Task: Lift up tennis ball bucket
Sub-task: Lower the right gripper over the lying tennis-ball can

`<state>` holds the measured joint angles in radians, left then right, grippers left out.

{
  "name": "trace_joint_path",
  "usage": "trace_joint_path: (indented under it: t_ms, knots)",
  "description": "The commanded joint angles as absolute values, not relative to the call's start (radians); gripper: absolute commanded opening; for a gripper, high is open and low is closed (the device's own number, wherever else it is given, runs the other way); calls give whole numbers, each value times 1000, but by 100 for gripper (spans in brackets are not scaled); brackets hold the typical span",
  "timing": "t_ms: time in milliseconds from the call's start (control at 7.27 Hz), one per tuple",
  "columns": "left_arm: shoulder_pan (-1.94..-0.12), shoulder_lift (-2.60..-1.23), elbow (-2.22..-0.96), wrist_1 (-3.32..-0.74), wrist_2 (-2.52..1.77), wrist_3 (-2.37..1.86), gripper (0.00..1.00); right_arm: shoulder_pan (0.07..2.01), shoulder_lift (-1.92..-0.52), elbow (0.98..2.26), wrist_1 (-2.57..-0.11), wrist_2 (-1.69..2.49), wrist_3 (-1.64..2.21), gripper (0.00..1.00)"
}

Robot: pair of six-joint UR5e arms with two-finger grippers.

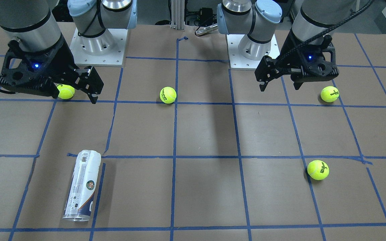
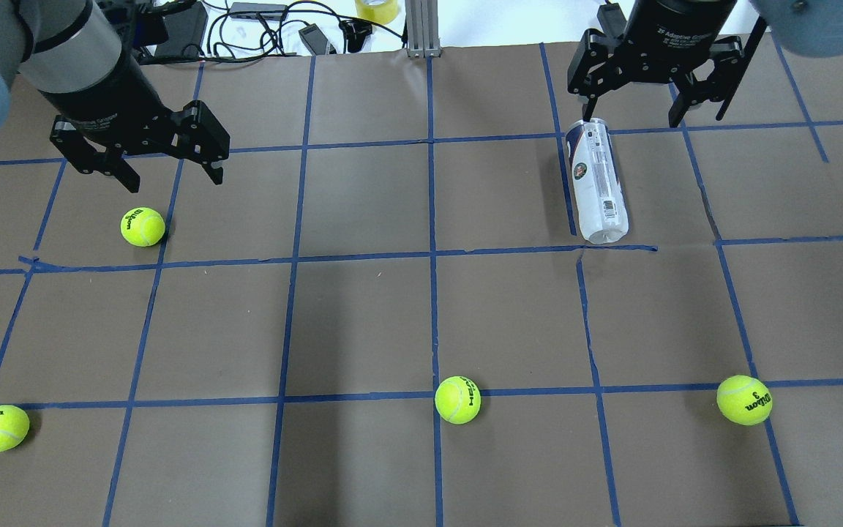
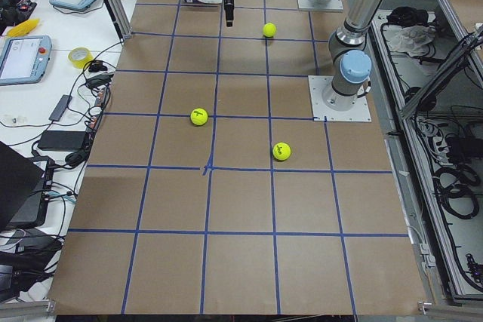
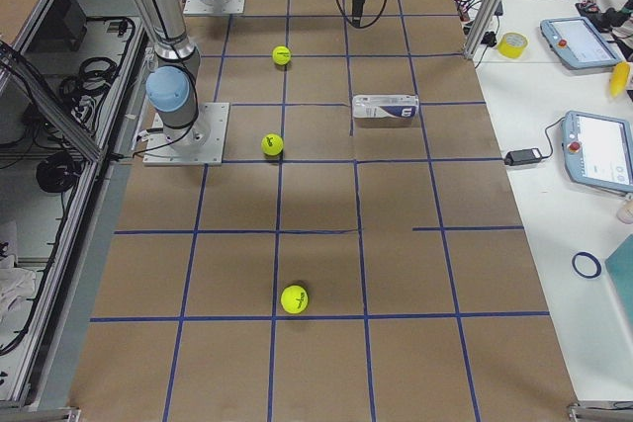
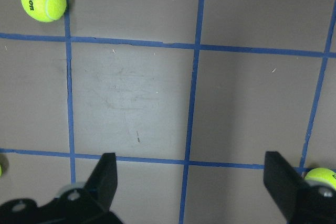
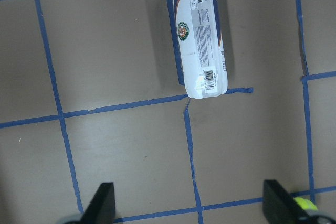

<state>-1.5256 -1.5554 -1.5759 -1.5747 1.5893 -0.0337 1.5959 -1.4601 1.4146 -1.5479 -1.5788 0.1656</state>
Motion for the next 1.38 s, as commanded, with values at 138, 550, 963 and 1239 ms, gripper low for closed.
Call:
trace_joint_path:
  t_ms: [138,550,963,1239]
  knots:
    - [-1522,-1551,-1569,-1572,1592,-35,100,1585,-1430,1422,-1560,-1585,153,100]
    - [-1523,-1552,-1577,-1569,1592,-35,100,1530,-1202,1320,-1828,-1592,141,100]
    - [-1526,-1551,-1577,-1572,1594,-35,100,1491,-940,1125,-1853,-1586,121,100]
    - [-1525,-1548,-1580,-1572,1591,-35,100,1493,-841,1124,-1968,-1589,107,100]
